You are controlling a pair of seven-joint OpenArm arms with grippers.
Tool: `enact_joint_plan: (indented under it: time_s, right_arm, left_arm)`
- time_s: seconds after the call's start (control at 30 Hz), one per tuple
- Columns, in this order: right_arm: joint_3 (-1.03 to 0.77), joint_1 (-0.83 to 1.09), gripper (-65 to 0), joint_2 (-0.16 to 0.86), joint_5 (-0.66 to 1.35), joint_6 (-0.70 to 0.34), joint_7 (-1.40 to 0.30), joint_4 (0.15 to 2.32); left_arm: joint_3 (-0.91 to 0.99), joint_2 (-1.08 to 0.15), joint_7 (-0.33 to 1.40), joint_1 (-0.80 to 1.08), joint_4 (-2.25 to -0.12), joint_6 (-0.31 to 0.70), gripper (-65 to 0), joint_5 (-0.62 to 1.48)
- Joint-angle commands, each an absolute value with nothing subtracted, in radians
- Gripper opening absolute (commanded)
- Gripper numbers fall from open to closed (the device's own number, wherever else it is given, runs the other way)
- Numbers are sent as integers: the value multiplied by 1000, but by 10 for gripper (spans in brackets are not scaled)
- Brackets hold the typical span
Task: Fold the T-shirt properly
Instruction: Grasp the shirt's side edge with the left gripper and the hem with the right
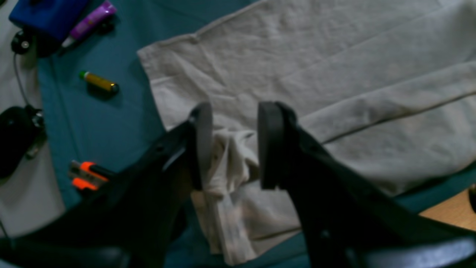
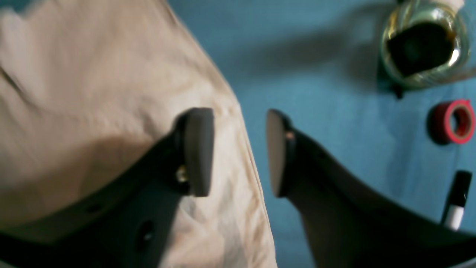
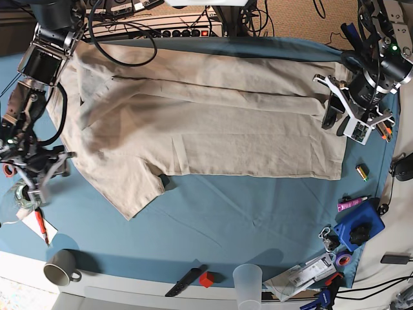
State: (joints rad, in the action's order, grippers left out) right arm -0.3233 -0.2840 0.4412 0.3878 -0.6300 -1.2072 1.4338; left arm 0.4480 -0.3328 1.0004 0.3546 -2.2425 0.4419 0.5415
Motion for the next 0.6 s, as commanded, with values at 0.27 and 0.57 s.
enact_joint_plan:
  time_s: [0.27,0.57]
  right_arm:
    - [-225,-440,-390,459,264,-577,-915,1163]
    - [-221,-562,-390,456,254,-610,-918,835]
  left_arm:
    - [454,-282,975,352,-2257,442,-435,553]
    - [454,-238,975,352,-2257,442,-435,554]
